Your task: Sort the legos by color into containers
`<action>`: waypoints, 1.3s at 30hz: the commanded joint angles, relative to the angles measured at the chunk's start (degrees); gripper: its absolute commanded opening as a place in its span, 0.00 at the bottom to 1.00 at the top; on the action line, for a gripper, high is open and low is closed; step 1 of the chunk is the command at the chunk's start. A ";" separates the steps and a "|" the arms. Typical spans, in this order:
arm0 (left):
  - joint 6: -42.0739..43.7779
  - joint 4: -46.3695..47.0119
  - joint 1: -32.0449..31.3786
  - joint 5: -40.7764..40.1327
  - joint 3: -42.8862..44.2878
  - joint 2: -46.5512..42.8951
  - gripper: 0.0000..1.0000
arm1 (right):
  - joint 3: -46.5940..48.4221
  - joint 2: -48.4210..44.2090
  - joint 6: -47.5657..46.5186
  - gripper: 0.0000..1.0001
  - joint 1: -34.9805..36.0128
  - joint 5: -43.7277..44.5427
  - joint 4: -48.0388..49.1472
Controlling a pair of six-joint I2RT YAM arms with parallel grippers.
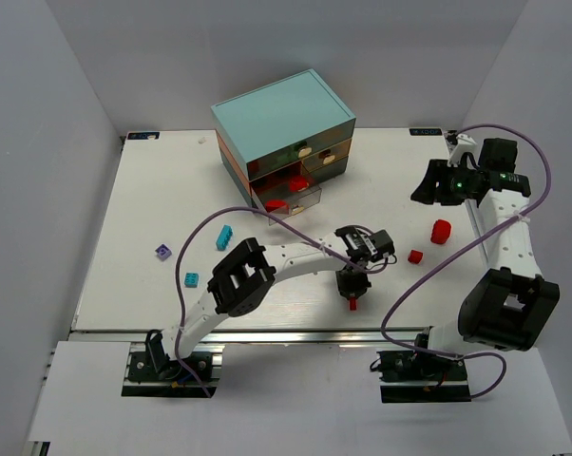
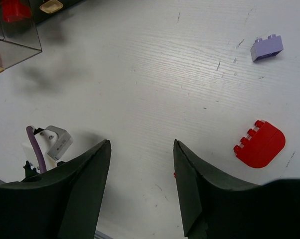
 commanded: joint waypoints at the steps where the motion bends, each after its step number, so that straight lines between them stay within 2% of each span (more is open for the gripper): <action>1: 2.62 -0.33 -0.95 -2.03 2.37 -1.60 0.08 | -0.95 -2.60 -1.86 0.59 -0.30 -1.68 -1.62; 4: 7.01 0.55 -0.35 -4.05 4.56 -5.64 0.00 | -1.65 -3.92 -5.19 0.59 -0.47 -3.61 -3.73; 10: 17.82 -1.90 3.69 -14.68 10.10 -14.51 0.00 | -6.13 -8.75 -11.70 0.58 -0.39 -6.70 -5.67; 17: 30.90 -4.99 15.47 -17.94 13.00 -17.42 0.00 | -11.58 -12.09 -23.91 0.57 0.32 -11.79 -11.02; 23: 39.17 -3.85 24.17 -22.07 16.52 -15.50 0.02 | -12.81 -13.24 -29.98 0.58 1.20 -10.22 -14.54; 24: 39.89 -3.32 24.88 -22.42 16.43 -14.97 0.05 | -12.99 -13.67 -30.34 0.59 1.37 -9.95 -14.72; 25: 40.50 -2.88 26.28 -22.60 16.35 -14.62 0.12 | -13.16 -13.85 -30.51 0.60 1.63 -9.77 -14.72; 27: 41.47 -1.74 27.52 -22.43 16.61 -13.48 0.20 | -13.69 -14.38 -31.92 0.64 2.25 -9.51 -14.81; 28: 42.00 -1.30 28.57 -21.82 16.78 -13.12 0.35 | -13.78 -14.38 -32.36 0.66 2.51 -9.25 -14.81; 31: 42.09 -0.16 29.28 -18.92 17.22 -12.68 0.56 | -14.22 -14.21 -36.39 0.87 3.13 -8.72 -15.51; 32: 42.18 0.54 29.28 -18.56 17.14 -12.86 0.65 | -14.57 -14.21 -37.97 0.89 3.48 -8.20 -15.69; 34: 42.27 1.16 29.28 -17.34 16.78 -13.47 0.70 | -16.05 -13.94 -40.00 0.89 3.92 -6.27 -14.03; 35: 42.35 1.60 29.28 -16.98 16.70 -13.73 0.72 | -16.59 -13.85 -39.66 0.89 3.92 -1.99 -12.37; 39: 42.18 2.31 29.28 -15.66 16.78 -16.28 0.74 | -14.93 -8.15 -30.71 0.82 4.53 11.03 -8.74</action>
